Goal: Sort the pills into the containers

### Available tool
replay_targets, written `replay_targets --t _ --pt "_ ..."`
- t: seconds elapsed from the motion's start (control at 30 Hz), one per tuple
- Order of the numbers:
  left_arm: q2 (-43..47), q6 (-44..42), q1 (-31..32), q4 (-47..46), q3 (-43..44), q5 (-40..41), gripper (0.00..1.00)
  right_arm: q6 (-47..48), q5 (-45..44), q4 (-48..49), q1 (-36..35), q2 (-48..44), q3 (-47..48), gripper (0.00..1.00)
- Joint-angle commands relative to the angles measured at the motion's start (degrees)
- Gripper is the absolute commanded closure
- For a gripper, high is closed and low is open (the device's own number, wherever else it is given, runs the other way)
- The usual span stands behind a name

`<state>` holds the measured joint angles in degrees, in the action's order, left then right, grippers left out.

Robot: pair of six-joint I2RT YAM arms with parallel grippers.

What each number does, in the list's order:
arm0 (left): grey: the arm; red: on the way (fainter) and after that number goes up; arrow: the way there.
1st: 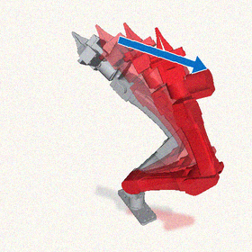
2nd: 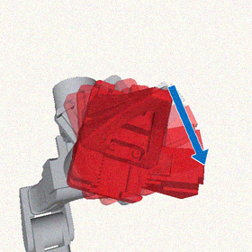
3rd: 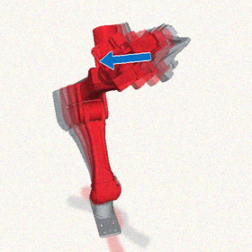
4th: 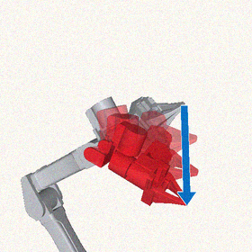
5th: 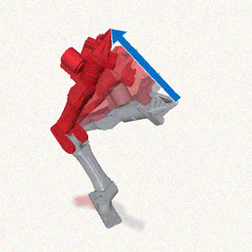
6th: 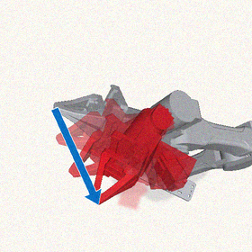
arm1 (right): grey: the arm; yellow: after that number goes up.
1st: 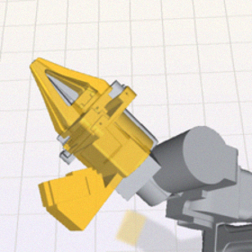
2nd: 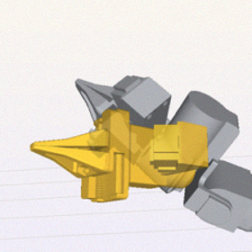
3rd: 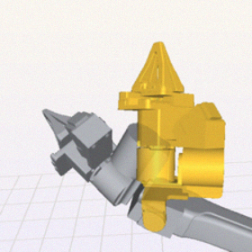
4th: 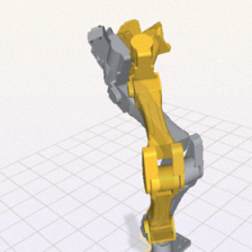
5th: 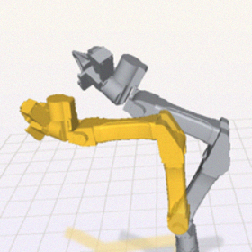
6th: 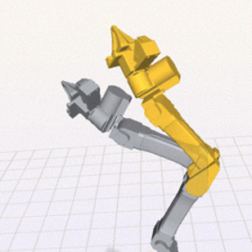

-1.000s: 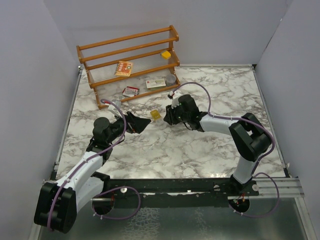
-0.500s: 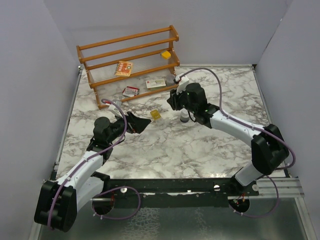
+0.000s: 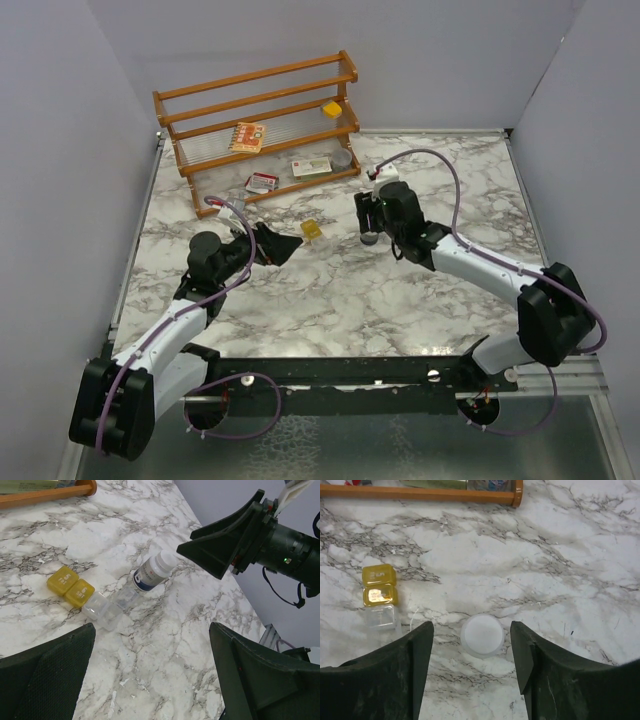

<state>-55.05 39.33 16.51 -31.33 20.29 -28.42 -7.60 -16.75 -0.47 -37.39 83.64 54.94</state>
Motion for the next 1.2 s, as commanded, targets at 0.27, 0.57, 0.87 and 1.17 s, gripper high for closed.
replay_targets --t 0.27,0.57,0.87,1.17 --pt "-0.4 -1.6 -0.3 -0.3 0.8 0.4 0.01 -2.5 -2.4 1.9 -0.1 6.3 -0.6 0.27" --pt "-1.1 -2.1 -0.3 -0.3 1.0 0.2 0.01 -3.8 -2.5 3.2 -0.1 8.4 -2.4 0.27" --pt "-1.5 -2.1 -0.3 -0.3 1.1 0.5 0.01 -4.3 -4.1 4.0 0.0 10.9 -2.8 0.28" --pt "-1.5 -1.9 -0.3 -0.3 0.9 0.6 0.01 -5.3 -5.3 4.3 -0.1 11.2 -3.6 0.34"
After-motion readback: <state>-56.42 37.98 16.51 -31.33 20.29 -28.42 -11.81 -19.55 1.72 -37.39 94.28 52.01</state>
